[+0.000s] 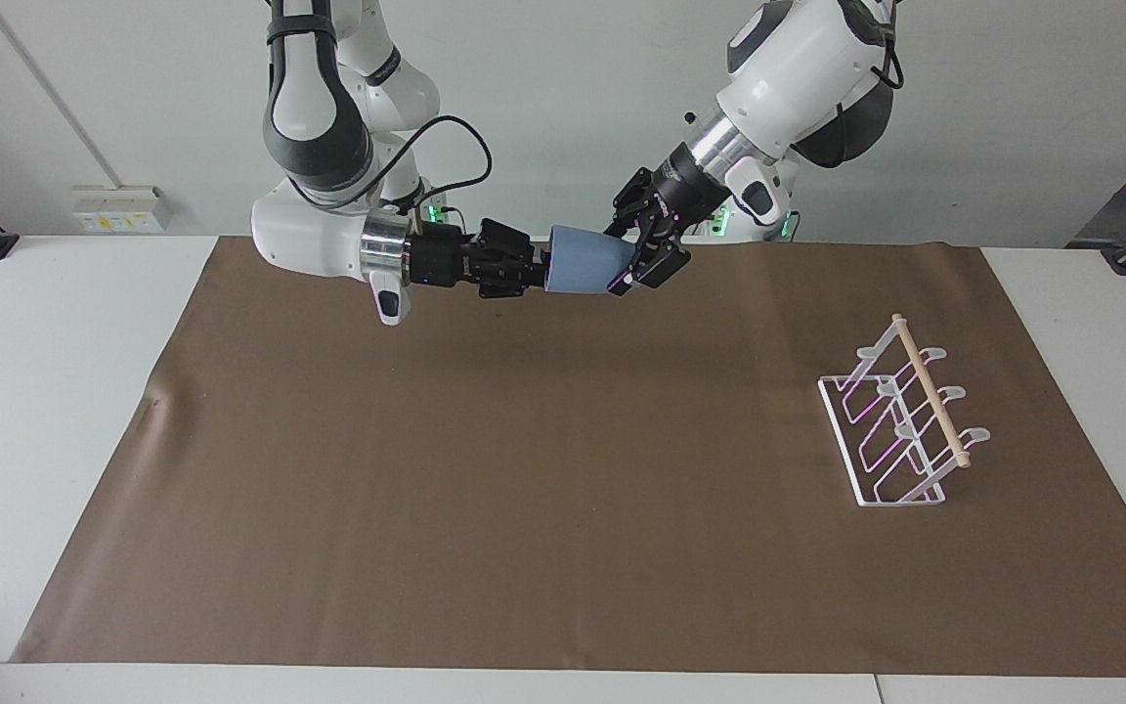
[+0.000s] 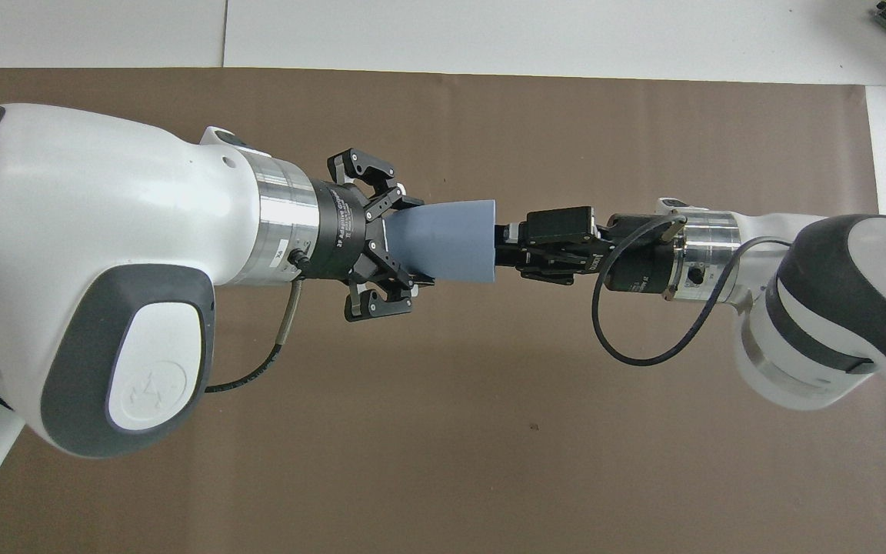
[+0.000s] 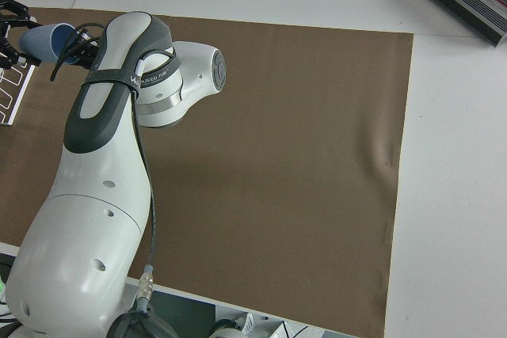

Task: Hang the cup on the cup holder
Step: 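Close the left gripper on the cup while the right gripper releases, then carry the cup toward the rack while the right gripper withdraws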

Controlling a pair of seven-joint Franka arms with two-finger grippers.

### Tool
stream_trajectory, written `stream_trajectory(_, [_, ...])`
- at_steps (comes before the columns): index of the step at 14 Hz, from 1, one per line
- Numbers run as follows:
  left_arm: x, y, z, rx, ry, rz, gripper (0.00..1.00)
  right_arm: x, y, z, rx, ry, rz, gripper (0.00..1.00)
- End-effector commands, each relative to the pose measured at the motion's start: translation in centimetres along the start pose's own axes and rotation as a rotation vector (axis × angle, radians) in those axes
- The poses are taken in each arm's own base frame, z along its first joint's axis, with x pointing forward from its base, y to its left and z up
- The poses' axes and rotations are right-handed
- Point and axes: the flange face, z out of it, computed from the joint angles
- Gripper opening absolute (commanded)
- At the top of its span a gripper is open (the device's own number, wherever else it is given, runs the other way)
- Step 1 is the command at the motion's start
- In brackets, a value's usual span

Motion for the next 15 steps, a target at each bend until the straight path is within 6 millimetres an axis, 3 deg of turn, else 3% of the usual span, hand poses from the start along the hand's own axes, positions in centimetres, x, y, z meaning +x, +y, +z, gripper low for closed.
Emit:
stream_trajectory(1, [1.0,-0.4,-0.7,0.004,0.041,0.021,0.0,-0.4,0.1,-1.0,-0.023,0.015,-0.001,0.47])
stream_trajectory(3, [1.6,-0.3,-0.9,-0.002,0.09,0.062,0.0,-0.2,0.7,-1.8,-0.071,0.006,-0.014,0.47])
stream_trajectory(7, [4.2,0.4,-1.1,-0.033,0.202,0.123,0.0,0.5,1.8,-4.5,-0.25,-0.009,-0.076,0.72])
stream_trajectory(8, [5.0,0.6,-1.1,-0.045,0.256,0.138,0.0,0.7,2.0,-5.5,-0.3,-0.009,-0.093,0.9])
stream_trajectory(9, [5.4,0.7,-1.3,-0.061,0.303,0.166,0.0,1.1,2.0,-6.5,-0.343,-0.004,-0.106,1.0])
stream_trajectory(13, [8.2,1.2,-1.6,-0.084,0.487,0.236,0.0,2.3,2.0,-9.9,-0.556,0.005,-0.18,1.0])
stream_trajectory(15, [9.9,0.1,-1.3,-0.067,0.594,0.294,0.0,2.9,1.4,-10.7,-0.708,0.017,-0.258,1.0])
